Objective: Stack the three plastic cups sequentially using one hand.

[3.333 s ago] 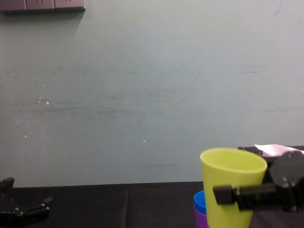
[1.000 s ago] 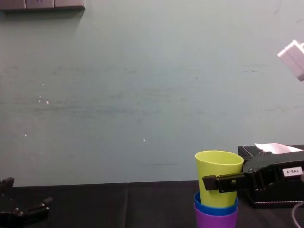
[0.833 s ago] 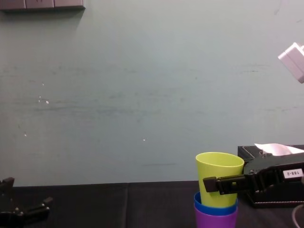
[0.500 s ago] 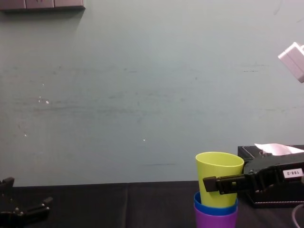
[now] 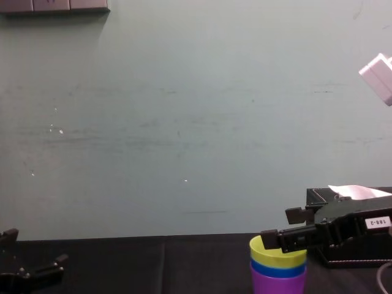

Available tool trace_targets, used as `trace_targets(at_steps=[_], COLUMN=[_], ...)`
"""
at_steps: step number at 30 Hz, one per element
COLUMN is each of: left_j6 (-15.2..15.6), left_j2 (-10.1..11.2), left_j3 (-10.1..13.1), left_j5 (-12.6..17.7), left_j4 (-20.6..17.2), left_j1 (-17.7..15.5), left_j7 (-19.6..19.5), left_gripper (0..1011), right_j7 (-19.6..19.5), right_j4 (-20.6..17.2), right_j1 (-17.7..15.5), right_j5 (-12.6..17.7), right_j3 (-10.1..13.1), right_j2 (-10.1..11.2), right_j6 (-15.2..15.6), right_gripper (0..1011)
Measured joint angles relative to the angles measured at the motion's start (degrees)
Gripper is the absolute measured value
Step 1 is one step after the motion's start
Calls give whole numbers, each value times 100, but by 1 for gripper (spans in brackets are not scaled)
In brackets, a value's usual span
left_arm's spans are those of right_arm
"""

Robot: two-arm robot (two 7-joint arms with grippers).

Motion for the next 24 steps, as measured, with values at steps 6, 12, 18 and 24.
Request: trace_targets(at_steps=[6, 12, 18, 24], left_j6=[0, 0, 0, 0], left_j2=[0, 0, 0, 0], left_j3=[0, 0, 0, 0], left_j5=[0, 0, 0, 0], left_j4=[0, 0, 0, 0], left_j1=[0, 0, 0, 0], left_j7=[0, 0, 0, 0], left_gripper=[1011, 1011, 1011, 1012], right_j7=[-1, -2, -48, -260], right_j4=[-2, -3, -141, -533], right_j1=[0, 0, -88, -448], right_j5=[0, 0, 10, 140], right_j3=[0, 0, 45, 304], right_j2=[1, 1, 47, 214], right_j6=[4, 5, -36, -206], right_gripper=[1003, 1003, 1002, 1002])
